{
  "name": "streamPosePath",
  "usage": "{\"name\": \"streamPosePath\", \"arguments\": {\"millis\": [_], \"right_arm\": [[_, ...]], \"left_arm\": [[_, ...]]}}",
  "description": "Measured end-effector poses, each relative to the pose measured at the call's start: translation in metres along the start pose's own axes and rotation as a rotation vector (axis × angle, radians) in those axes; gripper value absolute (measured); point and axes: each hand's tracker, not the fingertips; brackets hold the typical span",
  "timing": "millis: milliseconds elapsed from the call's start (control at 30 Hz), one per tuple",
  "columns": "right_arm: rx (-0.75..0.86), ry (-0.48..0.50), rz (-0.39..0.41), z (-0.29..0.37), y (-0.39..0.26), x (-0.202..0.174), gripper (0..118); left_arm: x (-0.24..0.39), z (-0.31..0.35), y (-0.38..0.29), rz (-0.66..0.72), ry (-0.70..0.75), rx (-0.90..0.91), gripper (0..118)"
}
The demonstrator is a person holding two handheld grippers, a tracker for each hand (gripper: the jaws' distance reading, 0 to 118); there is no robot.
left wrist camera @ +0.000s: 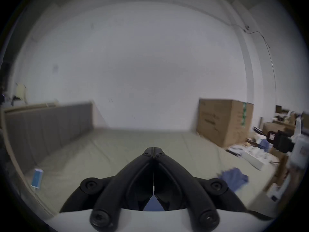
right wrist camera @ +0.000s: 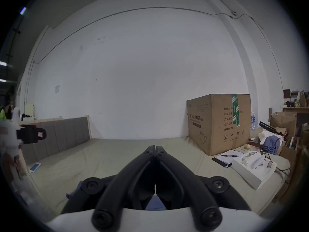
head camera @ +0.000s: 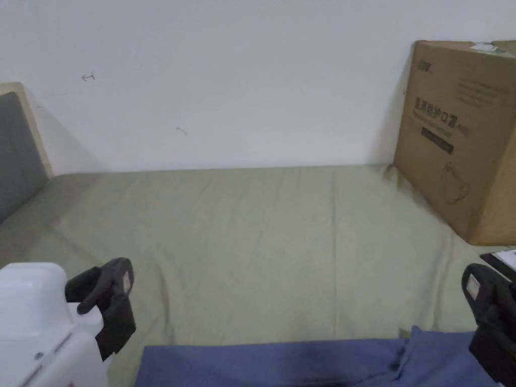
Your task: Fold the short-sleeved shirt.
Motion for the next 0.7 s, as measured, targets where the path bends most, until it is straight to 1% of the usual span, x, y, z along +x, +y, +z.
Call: {"name": "streamPosePath", "arguments": {"millis": [33,67,100,133,167,200,233,267,300,333,367,400,433,467,567,633,667,700], "right_arm": [[-0.021,0.002,0.028,0.000,0.003,-0.001,0],[-0.041,0.017,0.043,-0.001,0.002,-0.002,0],[-0.057,0.042,0.049,-0.002,0.001,-0.003,0],[-0.077,0.070,0.052,-0.004,0.000,-0.005,0],[-0.094,0.083,0.053,-0.005,0.000,-0.007,0],[-0.105,0.090,0.052,-0.007,-0.002,-0.009,0],[-0.124,0.110,0.042,-0.009,-0.004,-0.010,0],[-0.142,0.130,0.028,-0.013,-0.007,-0.013,0],[-0.155,0.139,0.026,-0.016,-0.008,-0.015,0],[-0.175,0.148,0.032,-0.022,-0.011,-0.018,0],[-0.199,0.149,0.044,-0.027,-0.015,-0.022,0],[-0.216,0.150,0.050,-0.032,-0.018,-0.025,0],[-0.234,0.156,0.051,-0.037,-0.020,-0.027,0],[-0.257,0.167,0.048,-0.042,-0.023,-0.030,0],[-0.296,0.189,0.057,-0.055,-0.031,-0.040,0],[-0.311,0.201,0.068,-0.062,-0.037,-0.047,0],[-0.326,0.208,0.073,-0.067,-0.040,-0.050,0],[-0.339,0.213,0.072,-0.070,-0.042,-0.052,0]], "left_arm": [[-0.021,-0.021,0.004,0.060,-0.090,-0.145,0],[-0.042,-0.048,0.008,0.118,-0.135,-0.324,0],[-0.063,-0.069,0.002,0.176,-0.190,-0.467,0],[-0.088,-0.093,-0.010,0.281,-0.259,-0.613,0],[-0.109,-0.112,-0.027,0.384,-0.269,-0.714,0],[-0.127,-0.124,-0.041,0.480,-0.263,-0.746,0],[-0.146,-0.135,-0.056,0.539,-0.227,-0.781,0],[-0.164,-0.146,-0.071,0.590,-0.217,-0.825,7],[-0.177,-0.154,-0.083,0.625,-0.232,-0.852,25],[-0.184,-0.159,-0.095,0.663,-0.260,-0.862,57],[-0.194,-0.167,-0.109,0.689,-0.288,-0.883,102],[-0.201,-0.174,-0.120,0.704,-0.303,-0.907,118],[-0.204,-0.179,-0.131,0.705,-0.304,-0.924,115],[-0.212,-0.183,-0.139,0.709,-0.291,-0.894,115],[-0.224,-0.200,-0.169,0.791,-0.304,-0.956,116],[-0.225,-0.203,-0.173,0.862,-0.390,-0.947,116],[-0.225,-0.208,-0.173,0.899,-0.478,-0.886,117],[-0.223,-0.213,-0.177,0.930,-0.531,-0.882,117]]}}
